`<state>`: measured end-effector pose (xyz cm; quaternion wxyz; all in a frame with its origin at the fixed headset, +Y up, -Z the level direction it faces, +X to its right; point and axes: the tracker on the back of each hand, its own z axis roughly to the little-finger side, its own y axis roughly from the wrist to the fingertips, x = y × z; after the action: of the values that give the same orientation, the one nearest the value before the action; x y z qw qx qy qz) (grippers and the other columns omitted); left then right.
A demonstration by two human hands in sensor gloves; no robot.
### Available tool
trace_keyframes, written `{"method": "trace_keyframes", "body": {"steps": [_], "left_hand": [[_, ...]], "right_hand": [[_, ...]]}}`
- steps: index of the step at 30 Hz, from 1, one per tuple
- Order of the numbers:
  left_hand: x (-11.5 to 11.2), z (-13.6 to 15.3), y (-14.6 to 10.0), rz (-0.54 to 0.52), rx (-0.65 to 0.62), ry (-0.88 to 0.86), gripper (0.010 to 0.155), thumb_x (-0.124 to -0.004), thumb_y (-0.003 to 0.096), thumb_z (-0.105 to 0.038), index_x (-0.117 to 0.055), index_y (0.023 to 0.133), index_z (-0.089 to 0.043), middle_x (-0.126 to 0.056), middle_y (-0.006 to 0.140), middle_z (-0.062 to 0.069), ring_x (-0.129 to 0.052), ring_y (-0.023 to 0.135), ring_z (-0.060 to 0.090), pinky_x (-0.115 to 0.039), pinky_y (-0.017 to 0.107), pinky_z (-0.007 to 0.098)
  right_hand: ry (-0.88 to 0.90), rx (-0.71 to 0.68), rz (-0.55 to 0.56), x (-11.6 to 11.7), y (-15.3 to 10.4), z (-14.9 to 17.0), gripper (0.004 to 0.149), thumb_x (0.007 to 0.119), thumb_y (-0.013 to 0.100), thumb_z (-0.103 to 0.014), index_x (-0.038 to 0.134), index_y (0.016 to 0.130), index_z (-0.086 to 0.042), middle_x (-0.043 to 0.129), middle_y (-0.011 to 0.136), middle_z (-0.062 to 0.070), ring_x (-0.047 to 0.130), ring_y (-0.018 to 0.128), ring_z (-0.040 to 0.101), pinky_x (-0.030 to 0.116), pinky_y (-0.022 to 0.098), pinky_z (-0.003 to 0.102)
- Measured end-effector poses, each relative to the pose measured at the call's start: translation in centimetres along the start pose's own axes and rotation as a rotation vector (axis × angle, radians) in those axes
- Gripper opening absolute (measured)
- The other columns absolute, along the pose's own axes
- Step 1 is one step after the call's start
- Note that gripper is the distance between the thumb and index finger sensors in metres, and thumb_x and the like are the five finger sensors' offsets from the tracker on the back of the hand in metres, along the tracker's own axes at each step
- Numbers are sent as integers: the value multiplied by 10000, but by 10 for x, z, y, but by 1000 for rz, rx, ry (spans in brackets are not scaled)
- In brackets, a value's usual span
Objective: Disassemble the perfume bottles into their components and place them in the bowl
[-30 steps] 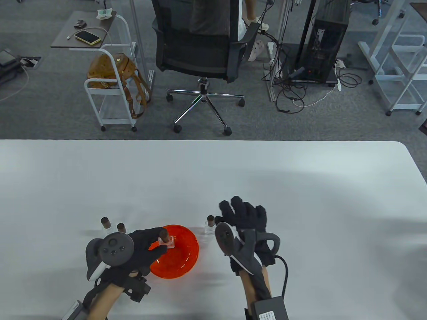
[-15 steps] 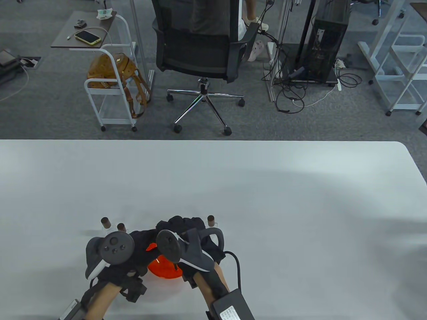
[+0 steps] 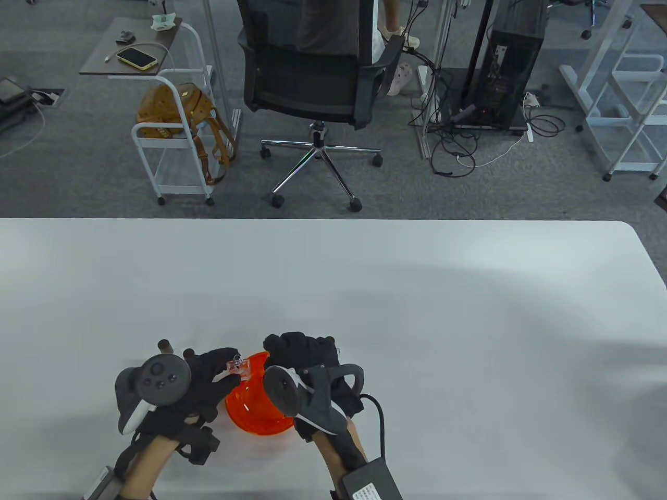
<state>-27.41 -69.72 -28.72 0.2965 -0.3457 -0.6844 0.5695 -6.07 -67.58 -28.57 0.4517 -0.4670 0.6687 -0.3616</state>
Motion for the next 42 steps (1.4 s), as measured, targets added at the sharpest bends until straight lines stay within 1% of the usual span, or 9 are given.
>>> {"method": "trace_keyframes", "body": {"steps": [6,13,18,22,27,31,35,39,42], "left_hand": [[5,3,-1,-17,8,-7,532,-911,413,-416,-864,918,-257,-1042,876,62,-1014,765,323,-712,652,556],[3,2,-1,-7,-11,19,532,-910,413,-417,-863,919,-262,-1043,875,61,-1017,762,319,-713,650,556],[0,0,-1,5,-27,39,531,-911,413,-411,-863,922,-266,-1040,880,61,-1014,763,322,-711,650,558],[-2,-7,-3,11,-64,89,533,-913,412,-405,-859,926,-274,-1029,885,53,-1007,766,324,-703,655,562],[-10,-19,-5,42,-130,145,530,-914,413,-402,-860,927,-287,-1016,889,54,-1001,766,323,-695,659,568],[-15,-27,-7,52,-170,171,530,-910,411,-405,-865,926,-287,-1012,887,55,-1000,760,323,-694,658,570],[-17,-30,-9,56,-195,205,527,-908,413,-398,-869,926,-282,-1007,889,57,-998,759,323,-693,659,572],[-16,-30,-9,44,-194,204,525,-901,418,-386,-867,929,-271,-965,903,87,-993,751,327,-690,656,578],[-14,-28,-9,44,-181,187,525,-885,426,-382,-861,933,-253,-953,911,109,-990,750,339,-690,648,591]], "right_hand": [[-214,-85,-228,49,0,-12,464,867,327,-453,855,781,-362,980,785,-84,1045,528,76,797,604,500],[-268,-116,-306,60,-2,-18,471,873,316,-462,856,781,-393,989,801,-130,1021,619,81,740,660,527],[-182,-84,-228,40,0,-9,487,844,322,-470,849,800,-376,983,815,-108,1024,639,95,752,647,523],[91,52,-44,3,-1,11,501,791,345,-506,839,817,-345,980,808,-67,1039,611,113,779,611,516],[379,113,-31,-4,-5,12,605,778,333,-565,771,880,-306,955,797,-43,1059,547,115,807,572,509],[326,112,38,-1,-7,2,475,786,327,-559,893,729,-329,1043,602,-93,1089,380,63,863,507,467],[283,107,63,0,-8,-2,414,812,328,-541,939,660,-328,1074,506,-103,1091,293,41,889,467,449],[362,75,-53,2,-8,-4,418,874,349,-400,853,761,-332,995,687,-54,1060,452,79,836,535,487],[329,63,-53,2,-8,-7,435,863,366,-375,823,797,-336,937,782,-46,1037,514,80,817,556,495]]}}
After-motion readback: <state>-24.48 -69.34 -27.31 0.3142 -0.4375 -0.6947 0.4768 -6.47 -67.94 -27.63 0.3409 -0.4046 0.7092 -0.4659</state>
